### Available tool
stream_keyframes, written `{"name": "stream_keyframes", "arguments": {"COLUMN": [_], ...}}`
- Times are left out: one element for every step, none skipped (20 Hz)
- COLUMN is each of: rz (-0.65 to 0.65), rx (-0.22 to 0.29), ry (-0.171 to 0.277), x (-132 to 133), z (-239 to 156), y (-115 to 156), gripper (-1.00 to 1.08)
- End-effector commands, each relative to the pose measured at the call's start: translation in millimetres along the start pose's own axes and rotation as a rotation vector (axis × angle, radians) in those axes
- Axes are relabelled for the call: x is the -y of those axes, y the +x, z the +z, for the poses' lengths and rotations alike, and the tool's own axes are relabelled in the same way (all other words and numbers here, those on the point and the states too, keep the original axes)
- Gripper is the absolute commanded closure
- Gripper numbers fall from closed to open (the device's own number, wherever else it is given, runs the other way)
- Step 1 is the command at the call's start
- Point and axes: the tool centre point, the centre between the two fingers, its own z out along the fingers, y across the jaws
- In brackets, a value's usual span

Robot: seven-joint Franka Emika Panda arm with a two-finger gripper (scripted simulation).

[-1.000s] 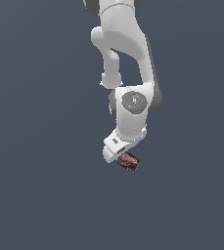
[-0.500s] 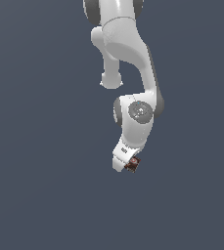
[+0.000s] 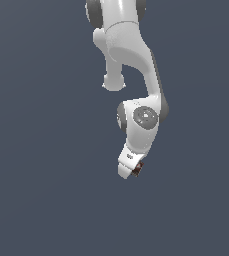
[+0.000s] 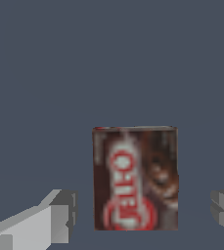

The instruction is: Pick up the object and move it to a goal position.

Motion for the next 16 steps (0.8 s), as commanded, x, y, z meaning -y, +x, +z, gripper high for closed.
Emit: {"name": "stream_keyframes", "arguments": {"rz": [0.000,0.000,-0.001,-0.001,-0.002,-0.002,-0.003,-0.003,-0.004,-0.005,-0.005,-0.005,-0.006,-0.006,-0.006,-0.006], "rx": [0.000,0.000,0.000,0.000,0.000,0.000,0.000,0.000,0.000,0.000,0.000,0.000,0.000,0.000,0.000,0.000], "ry": [0.000,0.000,0.000,0.000,0.000,0.000,0.000,0.000,-0.001,-0.001,-0.001,-0.001,-0.001,-0.001,-0.001,-0.001], "x": [-0.1,-0.2,0.0,-0.1,0.2,0.4,0.5,0.6,0.8,0.9,1.0,0.8,0.9,0.7,0.4,0.2], "z": [1.3,3.2,5.7,9.0,13.0,17.8,23.2,29.1,34.6,39.2,43.1,46.1,48.3,49.7,50.4,50.4], "y": [-0.1,-0.2,0.0,-0.2,-0.1,-0.1,-0.2,-0.3,-0.4,-0.5,-0.4,-0.5,-0.2,-0.1,0.2,0.5], "gripper": [-0.92,-0.92,-0.92,-0.92,-0.92,-0.92,-0.92,-0.92,-0.92,-0.92,-0.92,-0.92,-0.92,-0.92,-0.92,-0.92]}}
